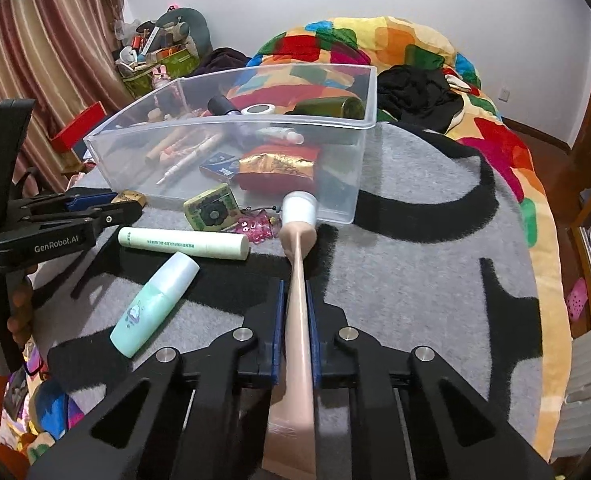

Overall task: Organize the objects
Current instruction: 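Grasp the beige tube with the right gripper while the left grasps the wooden eraser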

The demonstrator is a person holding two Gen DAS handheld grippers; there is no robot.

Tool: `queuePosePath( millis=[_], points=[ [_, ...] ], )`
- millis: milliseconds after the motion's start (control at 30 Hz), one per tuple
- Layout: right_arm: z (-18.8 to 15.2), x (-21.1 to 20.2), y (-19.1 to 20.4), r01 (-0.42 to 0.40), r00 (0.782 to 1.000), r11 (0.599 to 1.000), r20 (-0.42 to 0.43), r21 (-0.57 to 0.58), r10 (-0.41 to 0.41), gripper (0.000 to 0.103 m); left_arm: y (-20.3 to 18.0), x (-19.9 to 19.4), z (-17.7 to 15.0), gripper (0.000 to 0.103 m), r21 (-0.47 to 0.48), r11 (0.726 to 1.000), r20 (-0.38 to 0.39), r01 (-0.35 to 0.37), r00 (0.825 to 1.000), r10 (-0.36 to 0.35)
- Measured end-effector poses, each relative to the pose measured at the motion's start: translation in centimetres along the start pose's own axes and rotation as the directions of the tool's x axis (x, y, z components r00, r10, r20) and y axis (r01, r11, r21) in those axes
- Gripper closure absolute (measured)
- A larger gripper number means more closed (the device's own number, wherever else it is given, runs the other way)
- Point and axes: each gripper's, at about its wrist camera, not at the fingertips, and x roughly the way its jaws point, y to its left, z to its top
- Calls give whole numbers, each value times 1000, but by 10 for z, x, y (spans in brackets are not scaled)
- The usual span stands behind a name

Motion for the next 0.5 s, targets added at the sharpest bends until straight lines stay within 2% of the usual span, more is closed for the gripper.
queuePosePath(
  millis=[300, 500],
  points=[
    [-4, -22, -5, 0, 997, 1000, 72, 3, 0, 96, 13, -18, -12, 64, -70, 997, 53, 24, 998, -20],
    [2, -32, -1, -1, 994, 1000, 110, -10, 2, 96, 15, -39, -10, 64, -74, 997, 115, 22, 993, -14]
  ],
)
